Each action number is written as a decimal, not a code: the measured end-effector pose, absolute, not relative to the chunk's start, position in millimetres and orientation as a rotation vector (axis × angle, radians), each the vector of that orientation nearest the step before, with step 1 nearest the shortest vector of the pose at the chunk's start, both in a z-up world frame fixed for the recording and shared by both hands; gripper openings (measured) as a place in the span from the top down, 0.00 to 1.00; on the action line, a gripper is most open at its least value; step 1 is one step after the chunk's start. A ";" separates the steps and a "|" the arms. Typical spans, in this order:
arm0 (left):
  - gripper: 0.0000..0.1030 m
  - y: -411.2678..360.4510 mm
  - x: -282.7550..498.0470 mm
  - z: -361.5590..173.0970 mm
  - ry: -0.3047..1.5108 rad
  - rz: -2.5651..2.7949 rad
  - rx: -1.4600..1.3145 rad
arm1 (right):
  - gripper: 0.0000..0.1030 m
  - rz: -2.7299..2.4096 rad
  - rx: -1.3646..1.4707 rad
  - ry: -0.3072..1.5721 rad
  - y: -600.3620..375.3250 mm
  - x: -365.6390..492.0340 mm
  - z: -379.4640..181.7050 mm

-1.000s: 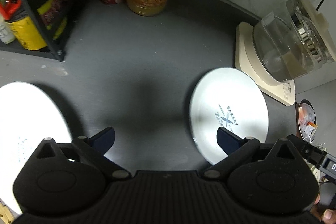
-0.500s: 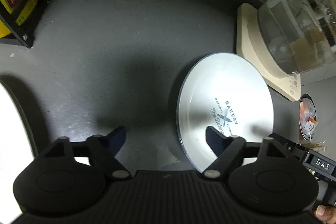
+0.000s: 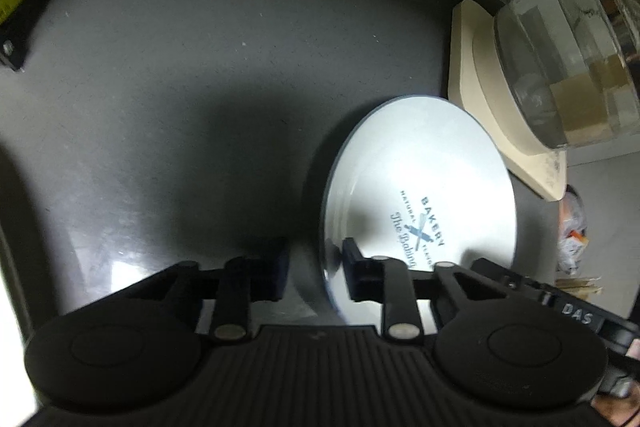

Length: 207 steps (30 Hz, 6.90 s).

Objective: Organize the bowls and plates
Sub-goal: 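Move both grippers to the white 'BAKERY' plate and close on its rim, then lift the 'BAKERY' plate with both grippers and carry it over the plate stack, then lower the 'BAKERY' plate onto the stack and open both grippers, then move both grippers toward the red bowl holding the cream bowls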

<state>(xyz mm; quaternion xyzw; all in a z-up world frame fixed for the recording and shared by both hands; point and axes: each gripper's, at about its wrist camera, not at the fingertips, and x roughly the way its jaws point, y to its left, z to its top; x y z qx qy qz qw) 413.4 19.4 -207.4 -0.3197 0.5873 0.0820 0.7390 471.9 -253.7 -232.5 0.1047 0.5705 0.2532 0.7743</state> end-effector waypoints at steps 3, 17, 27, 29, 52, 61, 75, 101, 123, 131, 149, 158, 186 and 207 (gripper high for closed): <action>0.83 18.4 413.8 -209.6 1.281 0.166 -0.716 | 0.85 0.551 0.209 1.239 -251.4 472.2 -232.5; 0.90 28.1 407.7 -203.0 1.247 0.140 -0.777 | 0.91 0.624 0.143 1.171 -234.4 464.0 -196.1; 0.90 55.9 387.4 -189.1 1.199 0.151 -0.806 | 0.90 0.673 0.090 1.119 -205.1 449.8 -170.2; 0.90 61.1 383.5 -184.4 1.188 0.157 -0.808 | 0.90 0.683 0.083 1.107 -200.0 446.7 -164.3; 0.89 125.6 300.3 -128.9 1.050 0.252 -0.846 | 0.89 0.858 -0.020 1.025 -125.0 393.7 -116.8; 0.89 151.9 258.1 -133.6 1.018 0.338 -0.903 | 0.89 0.936 -0.092 1.040 -87.8 371.4 -124.1; 0.89 181.2 203.2 -145.7 1.011 0.442 -0.969 | 0.89 1.013 -0.184 1.081 -47.8 343.5 -137.5; 0.86 207.0 163.4 -176.4 1.091 0.476 -0.980 | 0.89 1.017 -0.257 1.092 -12.3 305.5 -165.2; 0.35 229.5 168.3 -146.2 1.108 0.467 -0.796 | 0.91 0.934 -0.229 1.073 -6.8 300.8 -177.0; 0.22 241.5 168.5 -152.2 1.138 0.533 -0.727 | 0.85 0.911 -0.214 1.071 -4.6 303.2 -178.0; 0.48 251.8 153.1 -183.4 1.146 0.506 -0.786 | 0.70 0.860 -0.201 1.096 1.2 295.9 -189.6; 0.76 256.2 145.5 -178.3 1.094 0.491 -0.855 | 0.72 0.892 -0.199 1.106 6.8 292.5 -191.7; 0.39 238.0 171.9 -156.3 1.132 0.558 -0.704 | 0.34 0.873 -0.080 1.031 -49.9 271.8 -147.2; 0.23 116.4 197.3 -111.3 1.131 0.408 -0.542 | 0.09 0.665 0.053 0.897 -179.5 258.1 -122.2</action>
